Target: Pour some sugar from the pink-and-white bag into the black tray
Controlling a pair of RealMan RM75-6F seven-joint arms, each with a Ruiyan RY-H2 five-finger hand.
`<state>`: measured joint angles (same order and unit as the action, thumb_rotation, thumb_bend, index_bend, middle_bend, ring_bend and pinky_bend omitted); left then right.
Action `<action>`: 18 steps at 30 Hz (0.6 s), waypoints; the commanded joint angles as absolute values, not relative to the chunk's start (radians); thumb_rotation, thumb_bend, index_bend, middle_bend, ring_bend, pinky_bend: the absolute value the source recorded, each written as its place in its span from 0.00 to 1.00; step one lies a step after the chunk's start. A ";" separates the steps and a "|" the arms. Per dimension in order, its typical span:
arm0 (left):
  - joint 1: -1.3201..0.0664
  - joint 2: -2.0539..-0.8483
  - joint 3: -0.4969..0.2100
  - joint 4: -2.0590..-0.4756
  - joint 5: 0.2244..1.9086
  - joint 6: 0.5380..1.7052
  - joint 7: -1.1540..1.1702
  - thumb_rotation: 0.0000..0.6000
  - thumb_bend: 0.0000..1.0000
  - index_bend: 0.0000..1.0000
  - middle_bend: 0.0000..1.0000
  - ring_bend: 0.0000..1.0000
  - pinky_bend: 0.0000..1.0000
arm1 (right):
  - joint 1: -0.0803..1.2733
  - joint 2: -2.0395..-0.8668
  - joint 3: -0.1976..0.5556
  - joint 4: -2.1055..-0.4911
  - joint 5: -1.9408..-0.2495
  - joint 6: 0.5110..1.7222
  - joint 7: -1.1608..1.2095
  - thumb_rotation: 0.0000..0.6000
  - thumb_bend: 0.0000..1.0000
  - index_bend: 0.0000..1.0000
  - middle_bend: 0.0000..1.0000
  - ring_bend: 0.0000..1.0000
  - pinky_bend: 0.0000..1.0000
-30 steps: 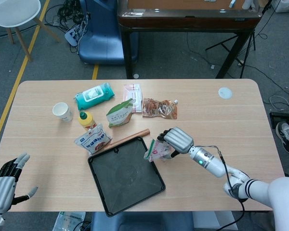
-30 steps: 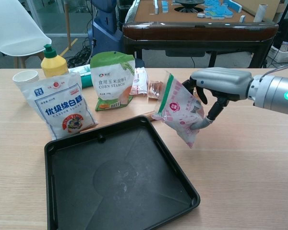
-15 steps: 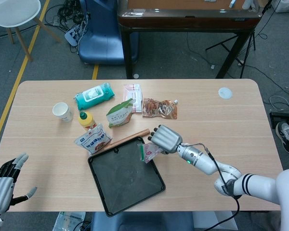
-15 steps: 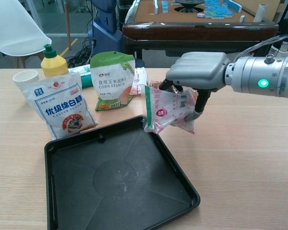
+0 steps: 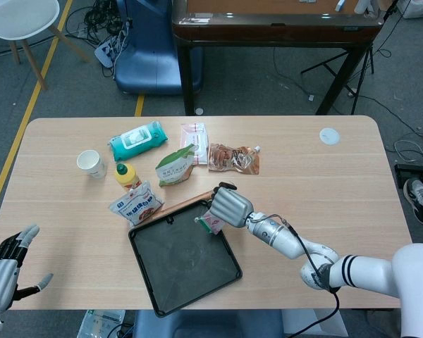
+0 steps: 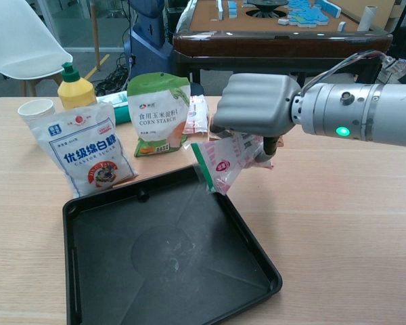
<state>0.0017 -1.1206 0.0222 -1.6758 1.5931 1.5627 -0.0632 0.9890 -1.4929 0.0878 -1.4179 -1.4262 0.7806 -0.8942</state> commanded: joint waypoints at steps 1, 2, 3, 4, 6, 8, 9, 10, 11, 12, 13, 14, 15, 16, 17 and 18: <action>0.002 -1.120 0.022 -1.674 1.592 1.563 -0.066 1.00 0.18 0.06 0.08 0.08 0.07 | 0.998 -1.525 0.085 -1.409 -1.423 0.816 -1.007 1.00 0.29 0.58 0.57 0.53 0.55; 0.003 -1.120 0.022 -1.674 1.592 1.563 -0.067 1.00 0.18 0.06 0.08 0.08 0.07 | 0.999 -1.529 0.083 -1.410 -1.424 0.818 -1.022 1.00 0.29 0.58 0.57 0.53 0.55; 0.003 -1.120 0.023 -1.674 1.592 1.564 -0.067 1.00 0.18 0.06 0.08 0.08 0.07 | 0.998 -1.532 0.084 -1.415 -1.415 0.818 -1.028 1.00 0.29 0.58 0.57 0.53 0.55; 0.003 -1.121 0.022 -1.673 1.593 1.565 -0.069 1.00 0.18 0.06 0.08 0.08 0.07 | 0.997 -1.535 0.085 -1.422 -1.404 0.816 -1.033 1.00 0.29 0.58 0.57 0.53 0.55; 0.003 -1.121 0.023 -1.672 1.592 1.564 -0.071 1.00 0.18 0.06 0.08 0.08 0.07 | 0.999 -1.538 0.084 -1.422 -1.402 0.820 -1.054 1.00 0.29 0.58 0.57 0.53 0.55; 0.004 -1.121 0.023 -1.670 1.591 1.564 -0.073 1.00 0.18 0.05 0.08 0.08 0.07 | 0.994 -1.544 0.085 -1.426 -1.383 0.821 -1.055 1.00 0.29 0.58 0.57 0.53 0.55; 0.004 -1.121 0.023 -1.669 1.591 1.564 -0.073 1.00 0.18 0.05 0.08 0.08 0.07 | 0.992 -1.545 0.087 -1.428 -1.374 0.821 -1.052 1.00 0.29 0.58 0.57 0.53 0.55; 0.005 -1.122 0.023 -1.668 1.590 1.565 -0.075 1.00 0.18 0.05 0.08 0.08 0.07 | 0.983 -1.548 0.092 -1.435 -1.349 0.821 -1.028 1.00 0.28 0.58 0.57 0.53 0.55; 0.005 -1.122 0.022 -1.667 1.589 1.565 -0.076 1.00 0.18 0.05 0.08 0.08 0.07 | 0.978 -1.549 0.094 -1.438 -1.337 0.822 -1.009 1.00 0.28 0.58 0.57 0.53 0.55; 0.005 -1.123 0.022 -1.666 1.587 1.564 -0.077 1.00 0.18 0.05 0.08 0.08 0.07 | 0.973 -1.550 0.095 -1.437 -1.331 0.825 -0.991 1.00 0.28 0.58 0.57 0.53 0.55; 0.005 -1.124 0.023 -1.665 1.586 1.563 -0.079 1.00 0.18 0.05 0.08 0.08 0.07 | 0.965 -1.553 0.095 -1.433 -1.324 0.832 -0.963 1.00 0.28 0.58 0.57 0.53 0.55; 0.005 -1.124 0.023 -1.664 1.585 1.562 -0.079 1.00 0.18 0.05 0.08 0.08 0.07 | 0.958 -1.556 0.095 -1.428 -1.320 0.837 -0.940 1.00 0.27 0.58 0.57 0.53 0.55; 0.004 -1.125 0.023 -1.663 1.586 1.560 -0.079 1.00 0.18 0.05 0.08 0.07 0.07 | 0.944 -1.561 0.101 -1.431 -1.303 0.841 -0.878 1.00 0.27 0.58 0.57 0.53 0.55; 0.004 -1.126 0.024 -1.663 1.586 1.559 -0.079 1.00 0.18 0.05 0.08 0.07 0.07 | 0.932 -1.563 0.102 -1.426 -1.303 0.847 -0.826 1.00 0.27 0.58 0.57 0.53 0.55; 0.003 -1.127 0.024 -1.663 1.586 1.558 -0.079 1.00 0.18 0.05 0.08 0.07 0.07 | 0.917 -1.567 0.102 -1.416 -1.310 0.858 -0.755 1.00 0.27 0.58 0.57 0.53 0.55; 0.002 -1.127 0.024 -1.663 1.586 1.556 -0.077 1.00 0.18 0.04 0.08 0.07 0.07 | 0.906 -1.571 0.100 -1.407 -1.320 0.868 -0.701 1.00 0.27 0.58 0.57 0.53 0.55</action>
<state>0.0025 -1.1267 0.0240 -1.6629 1.5861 1.5562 -0.0773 0.9498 -1.5562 0.0957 -1.4246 -1.3246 0.8395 -0.8633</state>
